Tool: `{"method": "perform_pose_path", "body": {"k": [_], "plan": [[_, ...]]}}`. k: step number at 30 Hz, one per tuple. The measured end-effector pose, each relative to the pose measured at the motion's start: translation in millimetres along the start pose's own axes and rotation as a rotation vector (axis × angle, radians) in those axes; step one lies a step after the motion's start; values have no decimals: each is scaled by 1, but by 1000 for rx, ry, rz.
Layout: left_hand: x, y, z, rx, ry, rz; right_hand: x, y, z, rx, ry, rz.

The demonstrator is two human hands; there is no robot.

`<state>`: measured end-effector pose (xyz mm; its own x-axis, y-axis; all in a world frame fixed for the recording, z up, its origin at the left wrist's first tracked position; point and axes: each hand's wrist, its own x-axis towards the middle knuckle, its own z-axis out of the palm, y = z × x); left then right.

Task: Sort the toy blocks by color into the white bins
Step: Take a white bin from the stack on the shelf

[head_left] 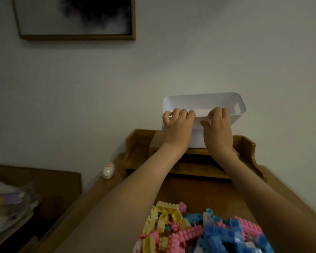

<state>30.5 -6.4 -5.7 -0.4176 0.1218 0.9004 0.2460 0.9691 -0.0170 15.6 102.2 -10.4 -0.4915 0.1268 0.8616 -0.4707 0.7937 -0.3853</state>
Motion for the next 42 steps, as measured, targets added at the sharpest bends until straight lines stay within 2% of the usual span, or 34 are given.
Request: {"method": "perform_pose_path", "body": {"k": [6,11,13,16,20,23,27,34,37,42], "plan": [[-20,12,-40,-63,-17,19,-18,-19,-43,-34,-36,-11],[-63,18,-70,-181,-267,-10,-60,-16,-72,-91,-215,57],[-85,16,-76,-134,-374,-30,-78,-9,-78,-118,-296,124],[-115,11,-80,-72,-632,-139,-99,5,-83,-159,-402,166],[-137,3,-78,-119,-879,-227,-119,16,-88,-207,-480,187],[-146,6,-72,-204,-986,-265,-127,20,-88,-227,-507,196],[-144,15,-64,-347,-999,-315,-132,31,-85,-238,-553,221],[-133,22,-35,-226,-1087,-230,-125,51,-72,-310,-688,296],[-129,21,-28,-146,-1082,-207,-123,56,-64,-375,-767,271],[-133,14,-19,-248,-1084,-261,-124,62,-62,-436,-883,151]]}}
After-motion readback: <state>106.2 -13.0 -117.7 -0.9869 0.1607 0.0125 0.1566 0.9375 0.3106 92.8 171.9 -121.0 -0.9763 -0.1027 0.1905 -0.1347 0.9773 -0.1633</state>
